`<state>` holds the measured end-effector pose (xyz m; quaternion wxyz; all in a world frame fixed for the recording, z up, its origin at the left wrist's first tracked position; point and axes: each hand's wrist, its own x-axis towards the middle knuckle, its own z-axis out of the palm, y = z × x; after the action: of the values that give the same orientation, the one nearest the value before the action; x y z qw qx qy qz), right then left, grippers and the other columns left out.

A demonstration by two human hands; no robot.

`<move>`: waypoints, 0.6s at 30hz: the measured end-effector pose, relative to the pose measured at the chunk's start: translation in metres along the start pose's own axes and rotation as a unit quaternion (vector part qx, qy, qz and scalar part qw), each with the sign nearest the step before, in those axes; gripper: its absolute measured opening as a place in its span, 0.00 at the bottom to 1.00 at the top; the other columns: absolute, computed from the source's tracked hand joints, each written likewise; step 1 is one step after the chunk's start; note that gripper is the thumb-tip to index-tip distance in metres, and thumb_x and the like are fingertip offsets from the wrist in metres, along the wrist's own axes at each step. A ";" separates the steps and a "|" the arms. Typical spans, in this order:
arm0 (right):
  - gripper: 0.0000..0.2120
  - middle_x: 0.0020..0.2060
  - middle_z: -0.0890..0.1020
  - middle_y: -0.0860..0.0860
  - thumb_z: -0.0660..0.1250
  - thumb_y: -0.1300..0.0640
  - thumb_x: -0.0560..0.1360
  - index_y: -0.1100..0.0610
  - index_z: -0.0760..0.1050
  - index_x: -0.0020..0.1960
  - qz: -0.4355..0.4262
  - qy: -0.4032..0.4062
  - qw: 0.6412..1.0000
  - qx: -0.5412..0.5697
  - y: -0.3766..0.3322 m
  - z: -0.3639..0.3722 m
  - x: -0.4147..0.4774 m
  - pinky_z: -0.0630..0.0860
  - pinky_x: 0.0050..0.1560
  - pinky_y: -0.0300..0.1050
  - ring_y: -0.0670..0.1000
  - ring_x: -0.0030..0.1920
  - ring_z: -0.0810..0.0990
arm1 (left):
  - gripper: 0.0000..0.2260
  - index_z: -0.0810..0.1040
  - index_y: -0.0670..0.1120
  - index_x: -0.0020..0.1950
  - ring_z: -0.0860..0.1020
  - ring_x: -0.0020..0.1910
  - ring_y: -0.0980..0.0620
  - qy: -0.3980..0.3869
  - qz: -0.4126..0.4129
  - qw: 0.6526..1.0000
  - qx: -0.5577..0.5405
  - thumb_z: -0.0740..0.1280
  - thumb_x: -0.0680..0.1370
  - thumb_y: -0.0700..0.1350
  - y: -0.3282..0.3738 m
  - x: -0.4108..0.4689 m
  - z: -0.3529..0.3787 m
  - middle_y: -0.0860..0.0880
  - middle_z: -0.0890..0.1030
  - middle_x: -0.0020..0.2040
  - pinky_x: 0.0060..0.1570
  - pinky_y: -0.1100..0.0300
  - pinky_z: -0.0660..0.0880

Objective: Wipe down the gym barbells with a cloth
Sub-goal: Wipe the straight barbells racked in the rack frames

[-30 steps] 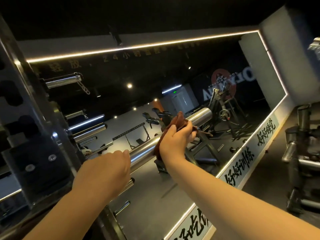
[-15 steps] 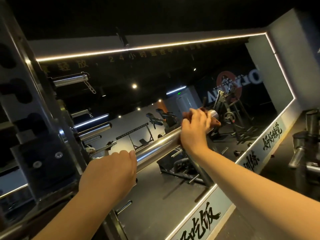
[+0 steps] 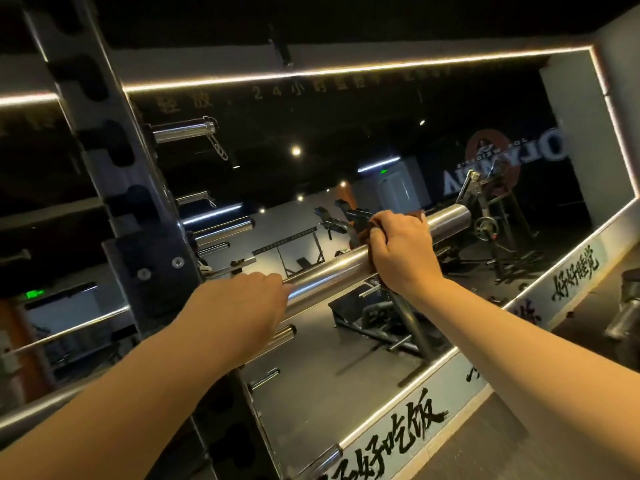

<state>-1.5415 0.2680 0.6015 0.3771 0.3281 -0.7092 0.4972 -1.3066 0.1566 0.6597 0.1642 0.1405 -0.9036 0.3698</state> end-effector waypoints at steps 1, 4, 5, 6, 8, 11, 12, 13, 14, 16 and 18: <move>0.11 0.44 0.79 0.44 0.54 0.50 0.84 0.49 0.74 0.53 -0.024 -0.025 0.999 0.017 -0.015 0.006 -0.012 0.59 0.76 0.61 0.49 0.51 0.77 | 0.09 0.67 0.52 0.65 0.73 0.47 0.57 -0.003 -0.006 1.000 -0.004 0.59 0.86 0.49 -0.003 -0.002 0.002 0.54 0.72 0.50 0.53 0.62 0.74; 0.15 0.58 0.81 0.46 0.55 0.49 0.86 0.51 0.73 0.67 -0.139 -0.097 0.984 0.046 -0.055 0.013 -0.044 0.55 0.79 0.54 0.47 0.64 0.75 | 0.10 0.68 0.48 0.67 0.71 0.51 0.55 -0.024 -0.048 0.998 -0.017 0.58 0.86 0.46 -0.005 -0.001 -0.003 0.51 0.73 0.56 0.53 0.63 0.67; 0.17 0.60 0.81 0.46 0.54 0.47 0.86 0.52 0.72 0.70 -0.174 -0.113 0.978 0.034 -0.059 0.011 -0.045 0.56 0.79 0.54 0.48 0.65 0.75 | 0.11 0.68 0.46 0.69 0.72 0.53 0.53 -0.027 -0.059 0.998 -0.019 0.58 0.86 0.46 -0.004 0.001 -0.005 0.49 0.74 0.61 0.54 0.63 0.66; 0.19 0.61 0.81 0.46 0.53 0.45 0.86 0.51 0.71 0.71 -0.198 -0.124 0.972 0.004 -0.058 0.008 -0.042 0.55 0.79 0.54 0.48 0.66 0.76 | 0.12 0.67 0.45 0.69 0.72 0.54 0.53 -0.025 -0.061 0.998 -0.019 0.57 0.87 0.45 -0.004 0.001 -0.006 0.49 0.74 0.64 0.54 0.64 0.66; 0.22 0.61 0.82 0.44 0.48 0.40 0.85 0.48 0.70 0.70 -0.186 -0.109 0.973 -0.079 -0.043 0.004 -0.031 0.49 0.81 0.56 0.48 0.67 0.77 | 0.11 0.67 0.46 0.69 0.69 0.50 0.56 -0.029 -0.063 0.997 -0.024 0.57 0.87 0.46 -0.008 -0.007 -0.008 0.49 0.74 0.62 0.54 0.65 0.65; 0.22 0.63 0.80 0.47 0.46 0.41 0.85 0.48 0.73 0.66 -0.069 -0.050 0.991 -0.100 -0.027 0.004 -0.026 0.41 0.81 0.56 0.54 0.75 0.68 | 0.08 0.68 0.49 0.65 0.73 0.47 0.56 -0.023 -0.069 0.997 -0.024 0.59 0.86 0.49 -0.020 -0.028 -0.004 0.52 0.72 0.50 0.56 0.61 0.75; 0.21 0.62 0.80 0.48 0.46 0.43 0.85 0.49 0.73 0.65 -0.050 -0.046 0.994 -0.088 -0.034 0.006 -0.030 0.43 0.81 0.56 0.55 0.74 0.69 | 0.07 0.68 0.50 0.63 0.75 0.47 0.55 -0.021 -0.077 0.996 -0.033 0.59 0.86 0.49 -0.023 -0.033 -0.002 0.52 0.72 0.48 0.54 0.60 0.76; 0.21 0.61 0.80 0.48 0.46 0.44 0.85 0.50 0.72 0.65 -0.051 -0.049 0.995 -0.071 -0.046 0.011 -0.035 0.46 0.81 0.56 0.55 0.72 0.71 | 0.07 0.68 0.50 0.63 0.75 0.46 0.54 -0.017 -0.084 0.996 -0.038 0.58 0.86 0.49 -0.024 -0.038 0.000 0.52 0.72 0.47 0.52 0.60 0.76; 0.20 0.60 0.80 0.48 0.47 0.45 0.85 0.51 0.72 0.66 -0.064 -0.057 0.995 -0.047 -0.062 0.016 -0.042 0.49 0.81 0.56 0.54 0.69 0.73 | 0.07 0.68 0.49 0.62 0.74 0.45 0.54 -0.008 -0.088 0.995 -0.039 0.58 0.86 0.49 -0.023 -0.039 0.003 0.52 0.72 0.47 0.50 0.60 0.75; 0.20 0.61 0.79 0.47 0.49 0.45 0.85 0.51 0.71 0.68 -0.115 -0.078 0.990 0.010 -0.096 0.028 -0.062 0.51 0.81 0.54 0.50 0.68 0.73 | 0.07 0.69 0.48 0.62 0.74 0.43 0.54 0.012 -0.098 0.995 -0.034 0.59 0.85 0.49 -0.021 -0.038 0.006 0.51 0.71 0.46 0.46 0.60 0.73; 0.19 0.61 0.79 0.47 0.50 0.46 0.85 0.52 0.71 0.69 -0.176 -0.089 0.979 0.041 -0.114 0.035 -0.080 0.55 0.80 0.54 0.49 0.68 0.72 | 0.08 0.69 0.48 0.60 0.73 0.40 0.54 0.029 -0.105 0.994 -0.033 0.59 0.85 0.50 -0.019 -0.036 0.006 0.52 0.71 0.44 0.42 0.60 0.71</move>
<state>-1.4133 0.2085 0.5773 0.3808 0.5059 -0.6501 0.4201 -1.2684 0.1441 0.6529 0.2325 0.2180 -0.8907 0.3243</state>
